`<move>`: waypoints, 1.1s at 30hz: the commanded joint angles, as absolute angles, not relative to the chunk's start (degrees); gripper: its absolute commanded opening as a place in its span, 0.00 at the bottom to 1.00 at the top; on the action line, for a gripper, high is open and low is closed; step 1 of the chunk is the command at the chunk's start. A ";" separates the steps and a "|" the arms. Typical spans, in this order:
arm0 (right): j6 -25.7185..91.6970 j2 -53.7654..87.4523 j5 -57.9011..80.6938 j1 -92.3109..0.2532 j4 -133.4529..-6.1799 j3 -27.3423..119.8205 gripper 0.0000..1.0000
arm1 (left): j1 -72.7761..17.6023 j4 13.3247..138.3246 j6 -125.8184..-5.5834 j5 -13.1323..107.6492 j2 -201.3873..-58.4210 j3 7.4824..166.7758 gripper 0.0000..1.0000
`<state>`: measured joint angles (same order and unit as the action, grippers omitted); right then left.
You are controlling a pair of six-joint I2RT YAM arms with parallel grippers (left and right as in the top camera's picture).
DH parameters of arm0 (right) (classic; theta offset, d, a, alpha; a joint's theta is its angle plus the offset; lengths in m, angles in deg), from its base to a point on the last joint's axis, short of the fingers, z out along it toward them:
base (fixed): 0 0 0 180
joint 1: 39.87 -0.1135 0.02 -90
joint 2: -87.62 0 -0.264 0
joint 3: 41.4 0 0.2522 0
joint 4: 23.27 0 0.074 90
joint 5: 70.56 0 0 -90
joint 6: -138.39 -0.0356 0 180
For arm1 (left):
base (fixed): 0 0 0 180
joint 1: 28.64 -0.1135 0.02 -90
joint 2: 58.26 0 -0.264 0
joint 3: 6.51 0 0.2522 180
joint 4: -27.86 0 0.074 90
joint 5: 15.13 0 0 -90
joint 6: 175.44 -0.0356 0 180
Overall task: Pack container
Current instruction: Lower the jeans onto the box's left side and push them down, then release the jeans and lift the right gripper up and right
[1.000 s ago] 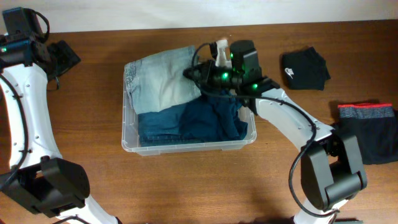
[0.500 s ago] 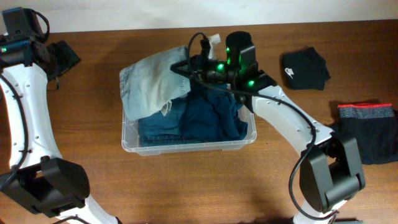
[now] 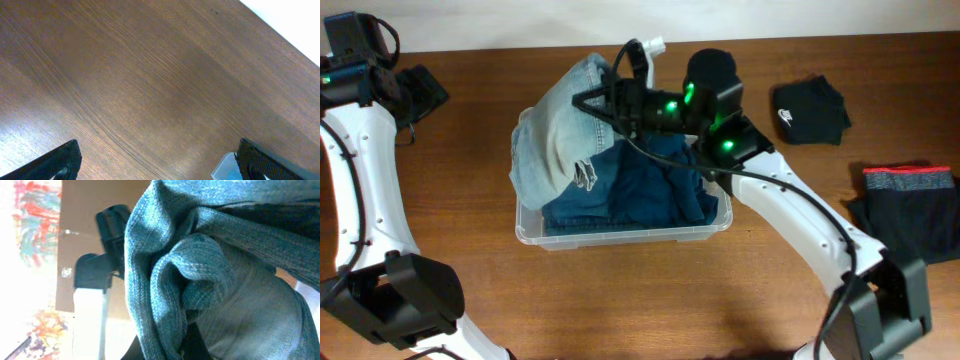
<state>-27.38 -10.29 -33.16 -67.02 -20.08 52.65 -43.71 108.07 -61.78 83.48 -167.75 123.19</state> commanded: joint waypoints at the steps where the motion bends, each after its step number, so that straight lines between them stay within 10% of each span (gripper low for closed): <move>1: -24.89 -7.12 -33.73 -66.85 -18.55 54.80 0.04 | -43.71 108.14 -61.03 83.74 -167.97 123.54 0.99; 23: -22.09 -7.52 -36.26 -68.07 -12.21 54.77 0.04 | -43.71 108.14 -61.03 83.74 -167.97 123.54 0.99; 33: -6.55 -11.54 -38.65 -67.87 -35.60 54.77 0.08 | -43.71 108.14 -61.03 83.74 -167.97 123.54 0.99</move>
<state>-13.83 -10.93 -37.03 -67.68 -34.62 53.05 -43.71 108.07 -61.78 83.48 -167.75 123.19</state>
